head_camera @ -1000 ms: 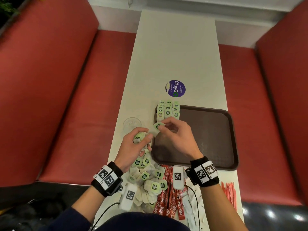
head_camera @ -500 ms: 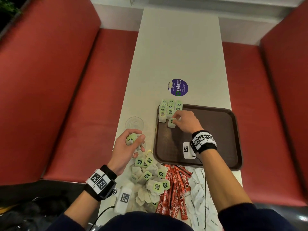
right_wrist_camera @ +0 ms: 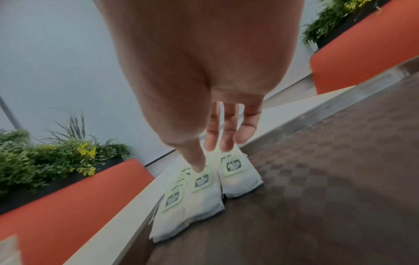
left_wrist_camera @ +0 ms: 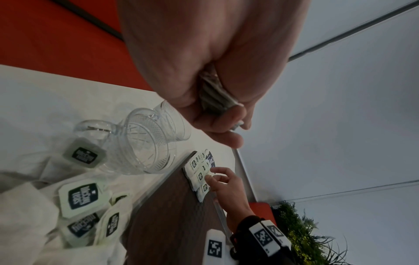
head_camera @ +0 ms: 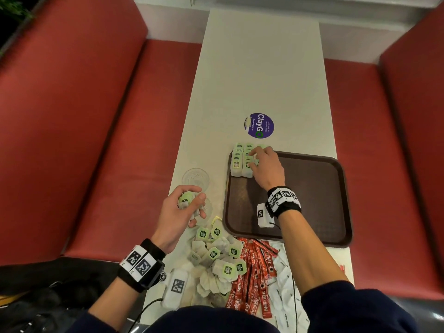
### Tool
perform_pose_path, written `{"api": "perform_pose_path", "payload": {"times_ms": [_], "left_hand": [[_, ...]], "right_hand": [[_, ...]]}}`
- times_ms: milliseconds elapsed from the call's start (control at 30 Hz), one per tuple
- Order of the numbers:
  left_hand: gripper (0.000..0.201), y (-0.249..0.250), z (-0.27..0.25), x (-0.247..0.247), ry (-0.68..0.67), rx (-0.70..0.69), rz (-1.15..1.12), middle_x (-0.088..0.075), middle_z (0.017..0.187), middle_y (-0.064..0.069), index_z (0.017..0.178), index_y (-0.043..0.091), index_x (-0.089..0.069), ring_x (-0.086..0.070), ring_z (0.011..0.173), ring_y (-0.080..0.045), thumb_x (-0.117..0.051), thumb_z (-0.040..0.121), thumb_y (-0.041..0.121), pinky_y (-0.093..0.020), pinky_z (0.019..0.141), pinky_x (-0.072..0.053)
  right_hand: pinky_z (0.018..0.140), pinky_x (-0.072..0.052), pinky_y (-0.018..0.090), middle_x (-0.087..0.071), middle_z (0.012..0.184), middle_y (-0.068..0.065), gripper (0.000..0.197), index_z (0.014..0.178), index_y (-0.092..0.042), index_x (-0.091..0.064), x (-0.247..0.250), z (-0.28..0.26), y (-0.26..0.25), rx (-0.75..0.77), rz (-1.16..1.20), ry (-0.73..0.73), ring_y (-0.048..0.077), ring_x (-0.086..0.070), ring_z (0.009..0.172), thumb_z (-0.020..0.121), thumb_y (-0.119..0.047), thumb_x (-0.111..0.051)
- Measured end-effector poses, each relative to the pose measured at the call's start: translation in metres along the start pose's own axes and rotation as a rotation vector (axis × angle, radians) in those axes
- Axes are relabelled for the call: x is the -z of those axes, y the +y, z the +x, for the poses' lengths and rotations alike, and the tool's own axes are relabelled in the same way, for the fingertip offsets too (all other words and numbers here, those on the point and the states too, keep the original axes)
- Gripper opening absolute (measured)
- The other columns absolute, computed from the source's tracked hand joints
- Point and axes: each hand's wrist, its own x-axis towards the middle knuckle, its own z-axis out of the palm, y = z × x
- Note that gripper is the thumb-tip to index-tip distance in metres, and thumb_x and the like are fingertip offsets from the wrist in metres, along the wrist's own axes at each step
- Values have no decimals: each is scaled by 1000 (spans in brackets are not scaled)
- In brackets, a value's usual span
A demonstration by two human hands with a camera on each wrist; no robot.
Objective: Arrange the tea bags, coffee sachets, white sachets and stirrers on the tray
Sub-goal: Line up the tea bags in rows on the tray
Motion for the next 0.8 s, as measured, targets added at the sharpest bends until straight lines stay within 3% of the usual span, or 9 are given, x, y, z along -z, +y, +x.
{"api": "perform_pose_path", "payload": {"times_ms": [267,500,633,800], "left_hand": [[26,-4,-1,-1,7,11,4,-74,91,-11,121,12,-68,-67,71,-27,-77,99,24,-29,47,-36],[26,-1,-3,-1,18,3,10,-74,91,-11,120,11,-67,-67,72,-25,-77,100,23,-30,48,-36],[25,1,-4,0,28,2,4,-72,92,-11,120,10,-67,-67,71,-25,-76,100,21,-29,47,-36],[24,1,-5,1,33,-2,13,-73,93,-11,120,10,-68,-67,71,-25,-77,100,21,-29,47,-36]], "right_hand": [[91,-57,50,-60,134,6,38,129,-23,-72,-24,-25,5,34,-74,35,32,-55,118,94,-33,-81],[90,-55,48,-60,139,4,42,132,-24,-72,-24,-25,6,41,-88,53,31,-56,119,94,-35,-83],[92,-52,47,-61,140,3,38,134,-24,-71,-23,-22,7,38,-49,72,30,-55,121,99,-39,-75],[93,-54,50,-62,128,5,26,127,-23,-75,-13,3,11,-35,19,126,31,-56,119,108,-34,-62]]}}
